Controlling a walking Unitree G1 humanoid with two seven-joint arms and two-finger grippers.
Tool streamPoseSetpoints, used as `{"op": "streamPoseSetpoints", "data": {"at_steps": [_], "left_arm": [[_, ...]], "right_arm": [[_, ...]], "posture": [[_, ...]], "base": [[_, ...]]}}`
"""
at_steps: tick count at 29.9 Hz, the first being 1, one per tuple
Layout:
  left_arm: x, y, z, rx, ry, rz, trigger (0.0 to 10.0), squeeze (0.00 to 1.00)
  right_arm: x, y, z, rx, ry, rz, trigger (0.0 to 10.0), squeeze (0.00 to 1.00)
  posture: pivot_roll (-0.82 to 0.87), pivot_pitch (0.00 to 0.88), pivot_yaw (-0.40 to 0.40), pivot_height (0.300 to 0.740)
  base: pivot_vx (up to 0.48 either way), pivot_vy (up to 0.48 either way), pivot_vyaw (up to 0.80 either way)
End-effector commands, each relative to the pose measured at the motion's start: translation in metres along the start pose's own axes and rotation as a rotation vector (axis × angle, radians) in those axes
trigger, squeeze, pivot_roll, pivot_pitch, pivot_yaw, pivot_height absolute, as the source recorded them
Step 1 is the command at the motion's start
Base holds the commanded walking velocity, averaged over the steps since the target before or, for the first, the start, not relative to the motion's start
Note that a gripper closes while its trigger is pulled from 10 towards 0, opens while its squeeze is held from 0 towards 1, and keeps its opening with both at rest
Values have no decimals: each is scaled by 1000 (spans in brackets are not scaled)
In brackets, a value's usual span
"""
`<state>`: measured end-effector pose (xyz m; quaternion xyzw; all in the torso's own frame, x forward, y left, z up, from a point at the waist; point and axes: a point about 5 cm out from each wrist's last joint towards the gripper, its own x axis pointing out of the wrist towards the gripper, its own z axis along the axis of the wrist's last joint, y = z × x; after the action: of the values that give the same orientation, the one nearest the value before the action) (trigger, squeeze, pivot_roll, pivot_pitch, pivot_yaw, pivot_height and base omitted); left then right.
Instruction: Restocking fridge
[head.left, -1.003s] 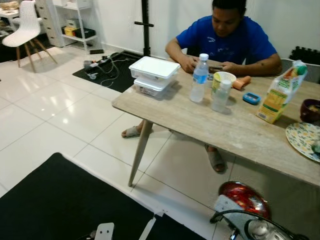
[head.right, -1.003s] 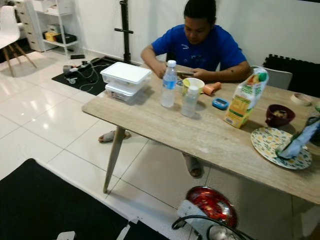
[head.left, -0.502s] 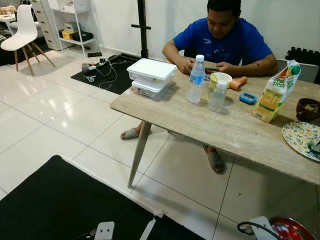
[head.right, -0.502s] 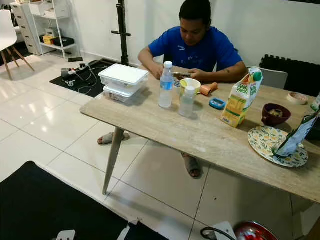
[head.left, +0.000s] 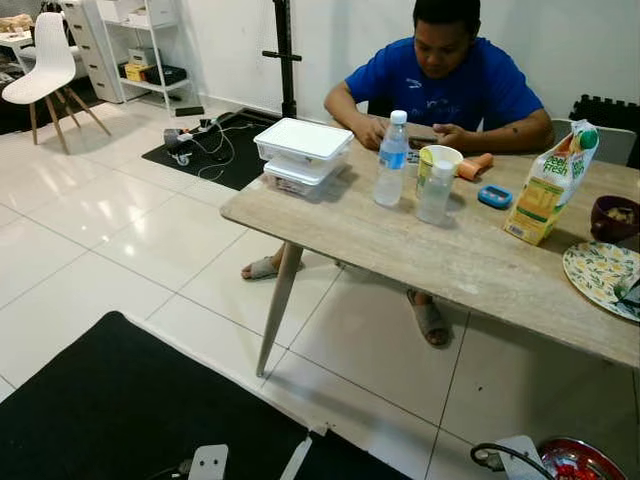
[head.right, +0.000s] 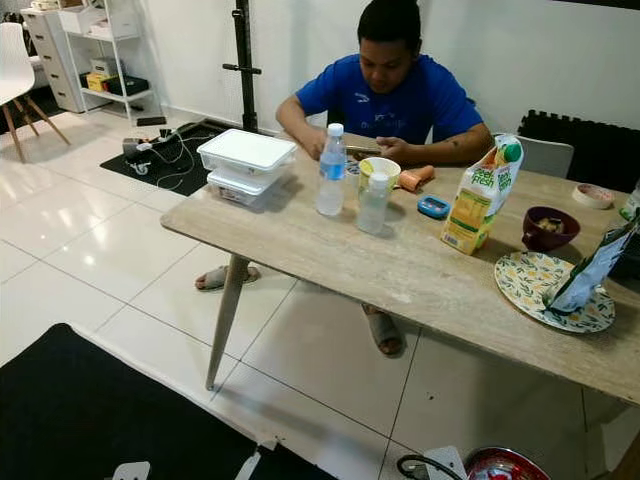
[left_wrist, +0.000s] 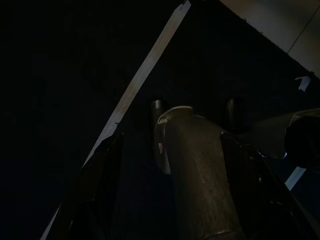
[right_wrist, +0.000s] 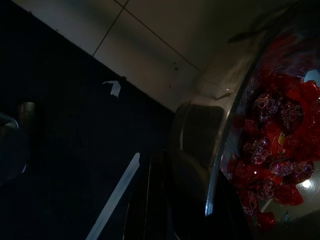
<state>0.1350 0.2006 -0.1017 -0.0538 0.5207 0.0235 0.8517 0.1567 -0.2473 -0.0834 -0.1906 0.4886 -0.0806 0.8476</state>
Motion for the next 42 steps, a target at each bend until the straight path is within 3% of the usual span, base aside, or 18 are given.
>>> {"op": "streamPoseSetpoints", "data": {"at_steps": [1,18,42], "left_arm": [[-1,3,-3,13,19,10,10000,0],[-2,5,-6,14,33,17,10000,0],[-1,3,-8,18,38,14,10000,0]], "right_arm": [[0,-2,3,6,-12,-20,10000,0],[-1,1,-5,-8,15,-9,10000,0],[-1,2,-6,-2,24,0,10000,0]], "posture": [[-16,8,-22,740],[-12,9,-20,740],[-13,8,-28,740]], "base": [[0,0,0],[0,0,0],[-285,0,0]]}}
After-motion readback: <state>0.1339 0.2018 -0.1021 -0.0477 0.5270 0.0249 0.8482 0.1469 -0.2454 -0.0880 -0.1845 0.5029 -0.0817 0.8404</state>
